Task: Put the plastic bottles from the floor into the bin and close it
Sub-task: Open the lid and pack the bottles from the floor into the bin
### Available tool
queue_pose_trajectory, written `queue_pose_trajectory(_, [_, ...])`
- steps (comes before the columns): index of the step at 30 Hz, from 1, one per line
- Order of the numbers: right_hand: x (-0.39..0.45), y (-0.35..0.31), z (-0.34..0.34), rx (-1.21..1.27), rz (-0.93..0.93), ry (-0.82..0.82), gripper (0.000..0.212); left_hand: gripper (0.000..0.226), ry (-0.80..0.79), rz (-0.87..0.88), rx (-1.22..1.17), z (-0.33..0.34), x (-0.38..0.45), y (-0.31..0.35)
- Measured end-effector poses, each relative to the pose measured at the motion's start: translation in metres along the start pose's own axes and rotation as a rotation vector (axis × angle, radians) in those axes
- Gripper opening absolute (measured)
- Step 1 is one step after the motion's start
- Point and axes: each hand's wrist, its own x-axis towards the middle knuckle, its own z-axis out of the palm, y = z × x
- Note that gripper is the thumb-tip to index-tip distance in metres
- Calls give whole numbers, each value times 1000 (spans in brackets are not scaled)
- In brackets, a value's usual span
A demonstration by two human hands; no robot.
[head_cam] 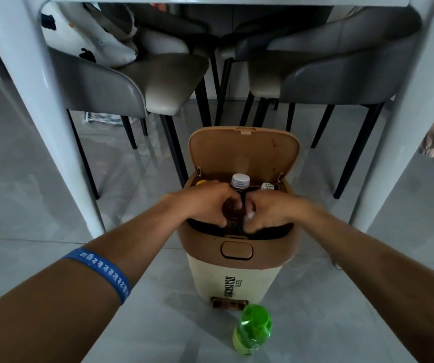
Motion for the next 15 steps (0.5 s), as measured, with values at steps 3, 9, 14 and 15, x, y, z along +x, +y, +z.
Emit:
queue_pose_trajectory(3, [1,-1,-16,455,-42,218,35,52,22,22,-167,-13,-2,-4])
queue_pose_trajectory(9, [-26,-4,13,432,-220,547,17,39,-45,-95,38,-13,-1,-19])
queue_pose_trajectory(14, [-93,-6,83,-106,-709,353,31,37,-5,-109,125,-17,0,-16])
queue_pose_trajectory(15, [-96,-1,104,-310,-713,231,39,39,8,-109,140,-17,-1,-16])
